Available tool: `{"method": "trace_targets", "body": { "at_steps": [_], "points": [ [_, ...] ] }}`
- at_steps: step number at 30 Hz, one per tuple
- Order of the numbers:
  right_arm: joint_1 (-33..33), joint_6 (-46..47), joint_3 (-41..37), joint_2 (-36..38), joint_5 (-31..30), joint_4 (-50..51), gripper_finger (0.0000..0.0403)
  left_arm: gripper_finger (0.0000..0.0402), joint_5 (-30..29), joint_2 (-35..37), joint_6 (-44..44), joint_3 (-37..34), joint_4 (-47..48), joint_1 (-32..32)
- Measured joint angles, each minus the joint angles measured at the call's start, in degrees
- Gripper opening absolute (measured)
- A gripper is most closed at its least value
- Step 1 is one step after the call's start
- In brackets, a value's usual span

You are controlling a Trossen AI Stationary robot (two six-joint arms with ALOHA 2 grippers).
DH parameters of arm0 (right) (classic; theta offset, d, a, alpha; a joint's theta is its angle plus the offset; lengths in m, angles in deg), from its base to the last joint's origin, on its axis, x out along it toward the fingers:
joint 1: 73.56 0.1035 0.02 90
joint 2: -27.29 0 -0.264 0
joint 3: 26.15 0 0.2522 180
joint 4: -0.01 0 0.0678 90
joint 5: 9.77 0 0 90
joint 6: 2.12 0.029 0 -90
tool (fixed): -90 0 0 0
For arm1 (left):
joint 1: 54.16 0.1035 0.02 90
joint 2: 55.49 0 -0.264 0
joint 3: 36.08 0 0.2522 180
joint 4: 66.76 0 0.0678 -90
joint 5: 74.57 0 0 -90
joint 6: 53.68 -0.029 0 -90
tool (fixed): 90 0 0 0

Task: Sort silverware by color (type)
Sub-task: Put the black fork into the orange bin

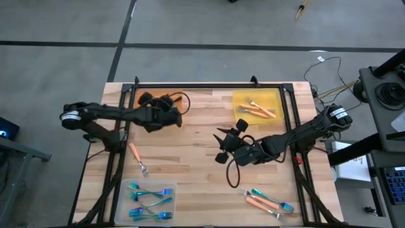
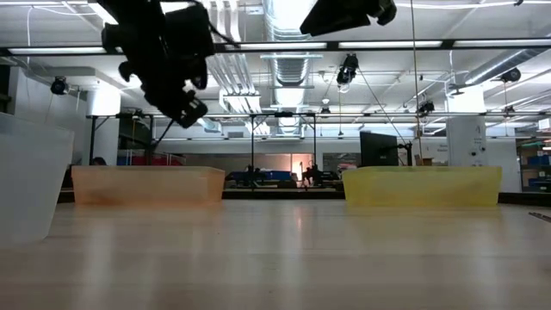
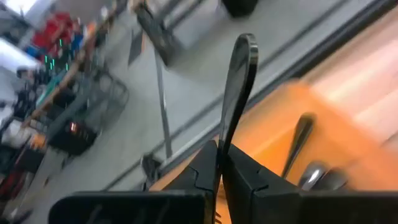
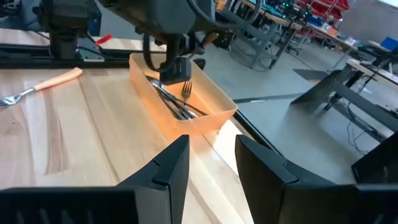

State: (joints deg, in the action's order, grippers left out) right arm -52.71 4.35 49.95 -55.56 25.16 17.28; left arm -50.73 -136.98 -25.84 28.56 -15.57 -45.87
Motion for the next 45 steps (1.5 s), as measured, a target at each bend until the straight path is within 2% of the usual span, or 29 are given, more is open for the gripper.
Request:
{"method": "trace_targets", "body": {
  "at_steps": [7,14,18,22,25,29,33,36,39,45],
  "points": [
    [0.4,0.5,0.0,0.0,0.0,0.9,0.012,0.0,5.7,-1.0,1.0,0.0,4.0,4.4],
    [1.7,0.6,0.0,0.0,0.0,2.7,0.0119,0.0004,5.8,-2.0,1.4,0.0,7.0,4.4],
    [3.5,1.9,0.0,0.6,0.3,5.0,0.0124,0.0029,7.7,-2.7,0.7,0.0,7.7,4.5],
    [5.0,6.6,0.0,1.9,2.2,9.2,0.0125,0.0071,9.9,-3.4,-0.2,0.0,7.9,4.6],
    [5.6,13.1,0.3,3.1,6.5,14.7,0.0125,0.0106,10.2,-3.5,2.3,0.0,7.8,4.6],
    [5.6,26.2,2.3,4.5,17.1,27.8,0.0124,0.0138,10.2,-3.3,5.6,0.0,5.8,4.2],
    [5.5,39.4,4.4,4.3,26.7,42.8,0.0119,0.0151,10.4,-3.1,5.8,0.4,1.6,4.1],
    [5.5,46.7,4.7,3.9,33.8,50.1,0.0114,0.0152,13.6,-3.0,7.3,0.9,-1.3,4.2],
    [5.8,51.0,4.1,3.6,38.9,53.1,0.0111,0.0152,15.6,-3.0,10.1,0.7,-1.8,4.4],
    [7.1,53.2,3.4,3.6,44.8,53.7,0.0109,0.0152,16.4,-3.0,17.2,-1.8,-1.9,4.4]
  ]
}}
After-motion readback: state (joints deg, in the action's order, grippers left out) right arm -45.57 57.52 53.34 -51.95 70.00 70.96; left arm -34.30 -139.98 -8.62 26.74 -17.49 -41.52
